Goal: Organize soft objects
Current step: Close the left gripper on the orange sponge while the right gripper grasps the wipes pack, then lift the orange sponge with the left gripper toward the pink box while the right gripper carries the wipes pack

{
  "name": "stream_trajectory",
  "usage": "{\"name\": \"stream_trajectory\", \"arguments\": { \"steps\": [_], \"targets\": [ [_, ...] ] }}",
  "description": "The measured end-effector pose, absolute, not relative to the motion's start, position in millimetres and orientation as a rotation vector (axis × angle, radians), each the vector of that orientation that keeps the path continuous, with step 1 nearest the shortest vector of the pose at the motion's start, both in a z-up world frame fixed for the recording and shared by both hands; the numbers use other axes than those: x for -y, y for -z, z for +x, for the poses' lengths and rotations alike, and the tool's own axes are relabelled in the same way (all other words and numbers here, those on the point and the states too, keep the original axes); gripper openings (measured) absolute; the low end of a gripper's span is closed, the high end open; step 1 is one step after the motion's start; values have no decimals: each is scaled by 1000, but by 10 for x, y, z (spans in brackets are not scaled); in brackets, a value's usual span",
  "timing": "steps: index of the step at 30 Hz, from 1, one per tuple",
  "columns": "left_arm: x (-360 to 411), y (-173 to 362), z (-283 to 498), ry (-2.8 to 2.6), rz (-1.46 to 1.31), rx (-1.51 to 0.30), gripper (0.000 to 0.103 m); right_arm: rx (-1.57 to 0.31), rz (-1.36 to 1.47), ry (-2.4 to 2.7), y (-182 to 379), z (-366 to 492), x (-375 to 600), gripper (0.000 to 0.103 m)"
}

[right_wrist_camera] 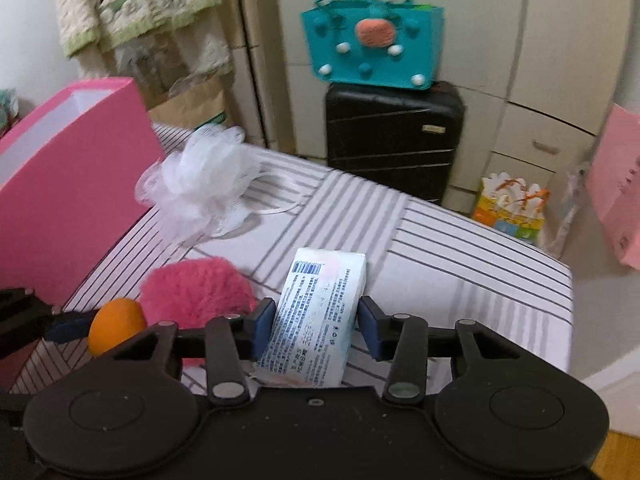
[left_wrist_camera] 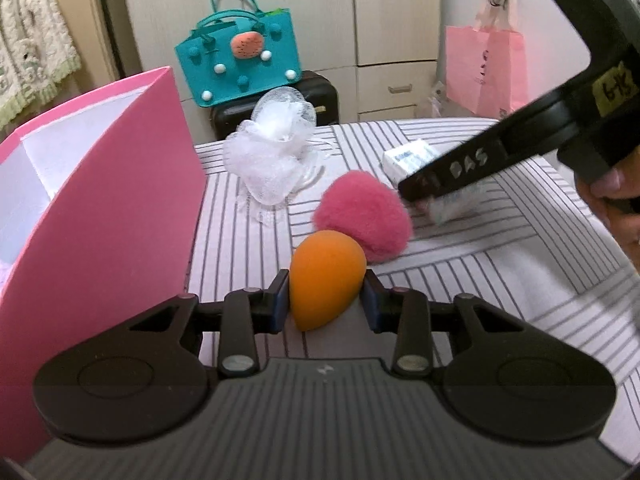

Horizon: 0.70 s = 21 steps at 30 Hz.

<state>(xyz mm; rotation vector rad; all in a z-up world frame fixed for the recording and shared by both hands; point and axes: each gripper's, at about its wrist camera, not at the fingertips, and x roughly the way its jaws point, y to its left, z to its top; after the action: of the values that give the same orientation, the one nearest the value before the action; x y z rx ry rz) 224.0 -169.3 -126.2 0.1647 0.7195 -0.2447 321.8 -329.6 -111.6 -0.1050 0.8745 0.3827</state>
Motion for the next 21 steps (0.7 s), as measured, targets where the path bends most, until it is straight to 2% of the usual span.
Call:
{"name": "stream_trajectory", "arguments": {
  "steps": [10, 21],
  "targets": [
    [1698, 1174, 2047, 308, 172, -704, 35, -886, 42, -321, 1095, 2915, 3686, 48],
    [1622, 986, 1787, 367, 156, -723, 35, -901, 43, -364, 1008, 2360, 3624, 48]
  ]
}}
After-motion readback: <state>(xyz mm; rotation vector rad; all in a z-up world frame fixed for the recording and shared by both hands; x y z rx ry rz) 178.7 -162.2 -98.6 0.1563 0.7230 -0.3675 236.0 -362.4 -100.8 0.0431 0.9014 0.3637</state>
